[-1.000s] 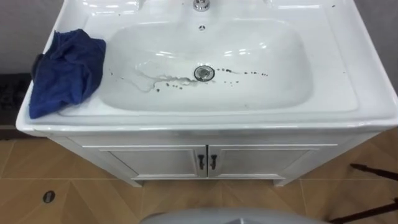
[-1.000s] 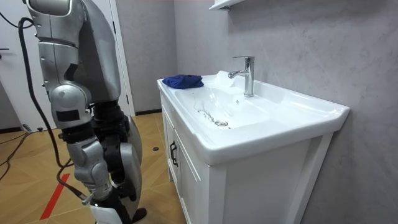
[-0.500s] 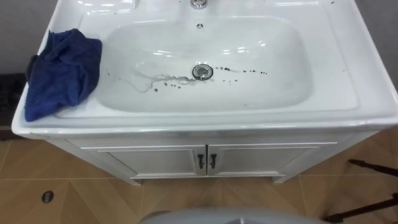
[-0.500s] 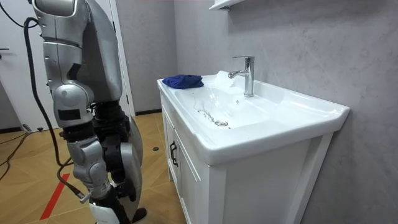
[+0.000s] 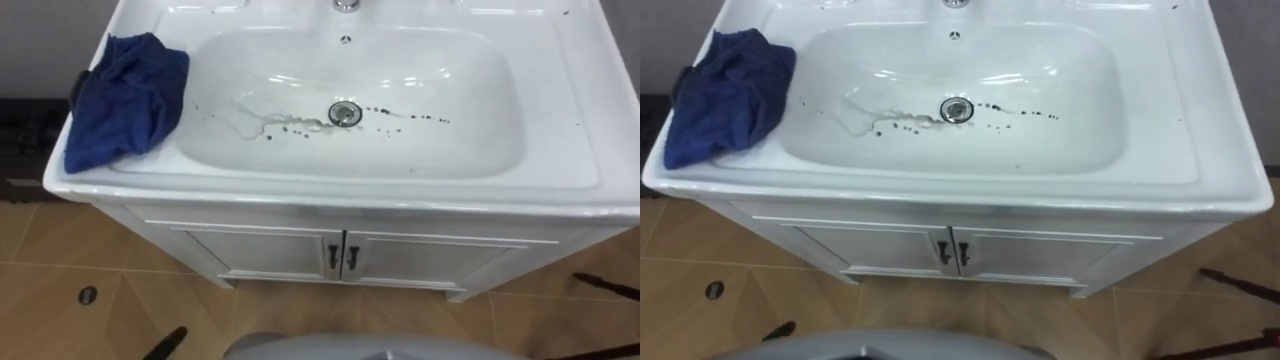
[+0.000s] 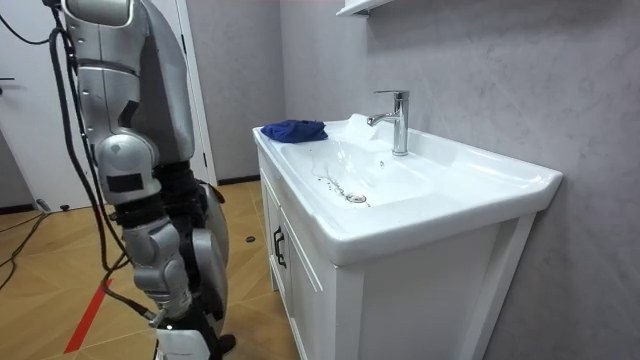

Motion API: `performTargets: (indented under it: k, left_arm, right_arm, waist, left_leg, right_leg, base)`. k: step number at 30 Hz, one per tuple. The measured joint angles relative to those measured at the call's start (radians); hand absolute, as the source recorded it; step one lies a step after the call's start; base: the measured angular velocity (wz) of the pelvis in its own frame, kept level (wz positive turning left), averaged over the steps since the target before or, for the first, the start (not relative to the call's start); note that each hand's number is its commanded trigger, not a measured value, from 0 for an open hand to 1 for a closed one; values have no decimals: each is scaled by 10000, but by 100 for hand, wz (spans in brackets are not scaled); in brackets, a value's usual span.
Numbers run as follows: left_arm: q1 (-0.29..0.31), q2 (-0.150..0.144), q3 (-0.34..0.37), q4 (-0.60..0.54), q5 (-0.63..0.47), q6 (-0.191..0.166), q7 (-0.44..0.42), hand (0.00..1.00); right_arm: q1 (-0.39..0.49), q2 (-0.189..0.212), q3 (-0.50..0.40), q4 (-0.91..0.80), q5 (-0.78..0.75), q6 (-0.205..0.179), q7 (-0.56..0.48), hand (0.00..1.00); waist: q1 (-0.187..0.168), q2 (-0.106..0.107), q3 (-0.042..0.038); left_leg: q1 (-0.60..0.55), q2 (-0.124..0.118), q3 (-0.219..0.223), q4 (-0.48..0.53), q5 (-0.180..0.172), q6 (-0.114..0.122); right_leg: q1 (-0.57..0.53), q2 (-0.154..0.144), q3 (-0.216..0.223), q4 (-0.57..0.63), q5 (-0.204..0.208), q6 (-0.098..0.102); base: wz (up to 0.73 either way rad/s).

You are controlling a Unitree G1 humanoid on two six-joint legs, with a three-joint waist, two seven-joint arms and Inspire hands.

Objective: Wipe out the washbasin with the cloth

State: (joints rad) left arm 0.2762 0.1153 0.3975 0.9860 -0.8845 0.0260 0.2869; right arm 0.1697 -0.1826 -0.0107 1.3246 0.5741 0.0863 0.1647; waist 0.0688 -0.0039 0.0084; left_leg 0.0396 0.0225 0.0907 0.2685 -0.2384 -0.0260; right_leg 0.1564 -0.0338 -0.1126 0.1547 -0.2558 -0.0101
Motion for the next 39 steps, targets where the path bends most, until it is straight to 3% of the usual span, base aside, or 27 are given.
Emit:
performTargets:
  k: [5,7,11,16,18,21,23,27,31,36,38,39]
  left_arm:
    - [443,11,347,-1289,-63,-590,1316,0]
    - [733,18,525,-2109,-4,-967,2063,0]
    - [709,175,744,-2825,295,-1489,3347,0]
    - [738,248,1379,-4773,825,-2175,5052,0]
    - [681,352,1730,-5267,1372,-2282,5515,0]
    - [680,444,2131,-6904,2343,-2388,6206,0]
    - [646,630,2356,-7890,3334,-2453,6624,0]
    - [466,664,2875,-9182,5487,-2457,7009,0]
    - [454,811,2953,-10425,7728,-2453,7262,0]
    - [356,1013,2888,-11386,8919,-2448,7221,0]
    - [345,1015,2889,-11710,9083,-2448,7223,0]
    - [262,1017,2888,-11825,9311,-2448,7215,0]
  right_arm:
    - [114,-84,-48,-515,-871,-120,-84,0]
    - [318,-113,-146,-1008,-1250,-334,-197,0]
    - [297,-94,-150,-1263,-1501,-494,-239,0]
    - [606,-91,-349,-1631,-1963,-610,-201,0]
    - [790,-82,-562,-1642,-2052,-680,-200,0]
    - [861,-81,-843,-1644,-2388,-733,-223,0]
    - [863,-83,-899,-1653,-2403,-732,-197,0]
    - [883,-79,-980,-1638,-2898,-730,-210,0]
    - [820,-104,-973,-1535,-3079,-739,-203,0]
    - [574,-138,-967,-1151,-3088,-824,-96,0]
    - [560,-161,-971,-1151,-3057,-854,-88,0]
    - [564,-157,-978,-1139,-3019,-870,-91,0]
  waist:
    - [213,93,-31]
    - [379,121,-52]
    - [489,142,-47]
    - [685,187,-109]
    - [772,202,-133]
    - [806,218,-152]
    - [875,246,-188]
    - [980,277,-207]
    - [1025,282,-201]
    - [834,345,-185]
    - [709,390,-154]
    - [627,418,-97]
  left_leg:
    - [-173,-36,-226,24,1,-3]
    - [-158,-44,-276,18,2,-3]
    - [-142,-55,-363,10,2,-4]
    - [-180,-119,-480,-4,5,2]
    - [-178,-143,-527,-4,5,4]
    - [-180,-177,-658,-6,6,5]
    - [-180,-179,-679,-10,7,6]
    - [-180,-197,-750,-10,7,6]
    - [-180,-200,-768,-8,7,6]
    - [-178,-199,-784,10,7,6]
    - [-155,-200,-787,11,7,7]
    - [-92,-201,-789,7,7,7]
  right_leg:
    - [-12,1,-299,12,2,-3]
    - [-1,-5,-339,10,1,-3]
    - [47,-3,-421,49,2,-4]
    - [3,-49,-440,-29,-7,15]
    - [14,-52,-440,-36,-5,28]
    - [6,-62,-461,-34,-4,30]
    - [16,-61,-490,-31,-5,32]
    - [31,-67,-534,-36,-4,33]
    - [44,-60,-529,-27,-3,33]
    - [95,-49,-568,-9,3,34]
    - [125,-49,-574,-10,6,35]
    - [193,-49,-574,-20,6,35]
  base:
    - [17]
    - [4]
    - [5]
    - [1]
    - [2]
    - [1]
    - [2]
    - [1]
    - [1]
    - [3]
    - [0]
    - [5]
